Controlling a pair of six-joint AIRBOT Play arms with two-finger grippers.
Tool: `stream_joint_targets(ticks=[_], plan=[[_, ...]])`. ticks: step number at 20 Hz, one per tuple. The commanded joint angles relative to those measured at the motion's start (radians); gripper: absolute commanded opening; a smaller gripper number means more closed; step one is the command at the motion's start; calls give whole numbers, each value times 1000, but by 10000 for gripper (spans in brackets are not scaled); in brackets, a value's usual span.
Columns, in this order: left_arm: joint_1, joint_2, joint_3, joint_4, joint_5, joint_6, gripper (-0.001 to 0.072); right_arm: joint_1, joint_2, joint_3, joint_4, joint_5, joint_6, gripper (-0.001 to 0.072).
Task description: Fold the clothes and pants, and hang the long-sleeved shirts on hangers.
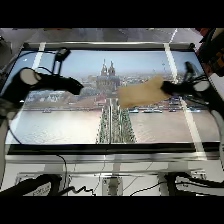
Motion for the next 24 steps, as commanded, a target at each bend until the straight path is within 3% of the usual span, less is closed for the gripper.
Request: stream_joint_targets(ticks=[1, 7, 10, 20, 21, 22, 23, 24], plan=[[160, 132, 1, 162, -91, -2, 13, -266, 143, 13, -124, 32, 56, 12], [270, 268, 0, 163, -200, -2, 14, -777, 209, -14, -346, 299, 238, 12], [269, 276, 0, 122, -199, -2, 13, -933, 208, -114, -413, 404, 238, 12], [269, 276, 0, 84, -199, -2, 14, -994, 208, -172, -647, 485, 234, 14], [269, 276, 0, 85, -199, -2, 13, -994, 208, -172, -645, 467, 234, 143], [269, 276, 0, 85, -199, -2, 13, -993, 208, -172, -634, 452, 234, 481], [269, 276, 0, 84, -199, -2, 14, -993, 208, -172, -615, 439, 235, 703], [269, 276, 0, 85, -199, -2, 14, -993, 208, -172, -590, 436, 235, 688]])
